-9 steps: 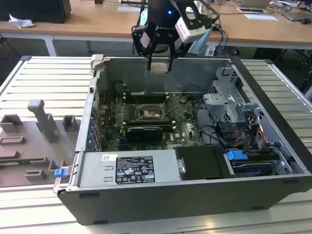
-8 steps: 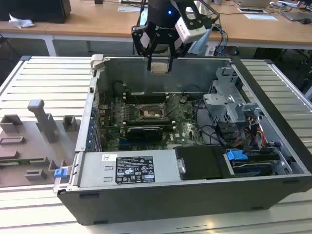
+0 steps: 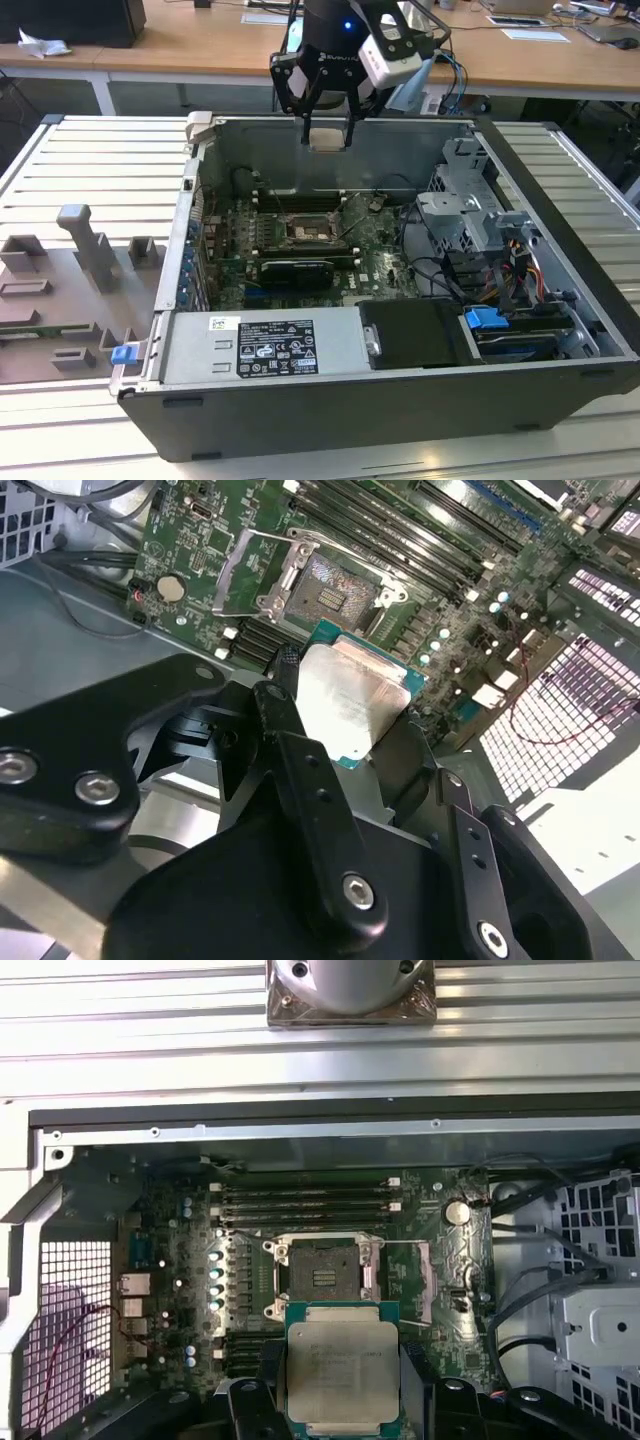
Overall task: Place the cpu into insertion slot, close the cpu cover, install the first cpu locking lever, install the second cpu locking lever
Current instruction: 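Place the cpu into insertion slot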
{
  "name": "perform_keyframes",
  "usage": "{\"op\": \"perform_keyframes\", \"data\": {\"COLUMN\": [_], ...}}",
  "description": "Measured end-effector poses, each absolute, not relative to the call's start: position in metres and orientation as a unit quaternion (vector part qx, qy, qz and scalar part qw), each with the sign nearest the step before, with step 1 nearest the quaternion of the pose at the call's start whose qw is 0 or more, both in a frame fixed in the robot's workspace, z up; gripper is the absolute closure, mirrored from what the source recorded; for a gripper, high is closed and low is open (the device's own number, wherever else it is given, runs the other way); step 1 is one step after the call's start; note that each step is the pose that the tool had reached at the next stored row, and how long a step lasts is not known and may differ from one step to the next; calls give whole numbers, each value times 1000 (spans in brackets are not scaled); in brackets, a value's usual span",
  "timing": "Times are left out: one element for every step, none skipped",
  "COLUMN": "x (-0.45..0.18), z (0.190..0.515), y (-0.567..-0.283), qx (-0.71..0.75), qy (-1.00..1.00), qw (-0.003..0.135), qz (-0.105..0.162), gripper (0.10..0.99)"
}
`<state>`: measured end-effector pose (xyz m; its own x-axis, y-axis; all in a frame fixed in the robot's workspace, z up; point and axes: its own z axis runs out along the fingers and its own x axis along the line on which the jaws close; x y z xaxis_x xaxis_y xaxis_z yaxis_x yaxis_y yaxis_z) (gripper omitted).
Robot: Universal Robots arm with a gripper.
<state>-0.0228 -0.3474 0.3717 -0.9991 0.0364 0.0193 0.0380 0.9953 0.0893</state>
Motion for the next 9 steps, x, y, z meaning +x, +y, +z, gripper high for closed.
{"op": "perform_keyframes", "data": {"x": [-23, -23, -23, -23, -23, -23, -23, -23, -23], "z": [372, 372, 372, 372, 372, 372, 372, 372, 372], "y": [-347, -347, -347, -347, -347, -347, -347, -347, -347], "qx": [-21, -22, -23, -24, -26, -29, -30, -32, -33], "qy": [-999, -999, -999, -999, -999, -999, -998, -998, -998], "qw": [9, 9, 9, 9, 9, 8, 8, 8, 8], "qz": [-45, -45, -45, -45, -45, -45, -45, -45, -45], "gripper": [545, 545, 545, 545, 545, 545, 545, 545, 545]}}
